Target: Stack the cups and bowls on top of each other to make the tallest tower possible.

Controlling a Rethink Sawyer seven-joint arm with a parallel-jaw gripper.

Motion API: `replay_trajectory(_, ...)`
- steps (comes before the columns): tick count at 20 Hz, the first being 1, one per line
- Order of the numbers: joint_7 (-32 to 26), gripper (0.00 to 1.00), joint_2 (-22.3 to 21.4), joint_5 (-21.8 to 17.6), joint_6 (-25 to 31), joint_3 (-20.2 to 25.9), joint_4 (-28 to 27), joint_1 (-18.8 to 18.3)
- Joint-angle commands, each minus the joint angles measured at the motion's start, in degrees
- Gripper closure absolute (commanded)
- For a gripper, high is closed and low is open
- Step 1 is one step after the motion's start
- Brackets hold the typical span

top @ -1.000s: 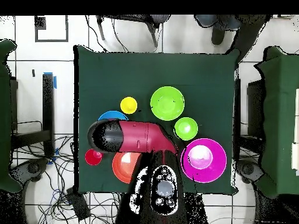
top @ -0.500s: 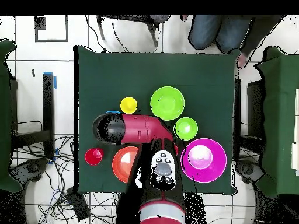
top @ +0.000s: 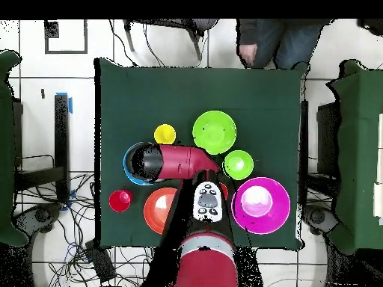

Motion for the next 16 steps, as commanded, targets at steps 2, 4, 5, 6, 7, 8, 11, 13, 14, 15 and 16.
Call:
replay_trajectory(2, 7.15, 0.0, 7.76, -0.99, -6.22, 3.62, -4.57, -0.34)
replay_trajectory(4, 6.18, 0.0, 9.33, -1.11, -5.71, 3.76, -6.13, -0.39)
replay_trajectory(5, 5.14, 0.0, 9.81, -1.49, -5.09, 4.04, -6.57, -0.53)
replay_trajectory(6, 4.1, 0.0, 10.28, -1.87, -4.47, 4.32, -7.01, -0.66)
replay_trajectory(7, 3.17, 0.0, 11.02, -1.95, -3.72, 4.83, -7.69, -1.1)
replay_trajectory(8, 2.66, 0.0, 11.16, -2.04, -3.81, 5.4, -7.3, -1.42)
replay_trajectory(11, 2.09, 0.0, 11.7, -2.32, -4.59, 6.21, -6.66, -2.01)
replay_trajectory(13, 1.72, 0.0, 12.71, -2.44, -4.89, 6.61, -7.29, -2.31)
replay_trajectory(14, 1.67, 0.0, 13.0, -2.45, -5.12, 6.81, -7.34, -2.46)
replay_trajectory(15, 1.43, 0.0, 13.45, -2.44, -5.08, 7.05, -7.75, -2.72)
replay_trajectory(16, 1.36, 0.0, 13.57, -2.42, -5.01, 7.2, -7.83, -2.83)
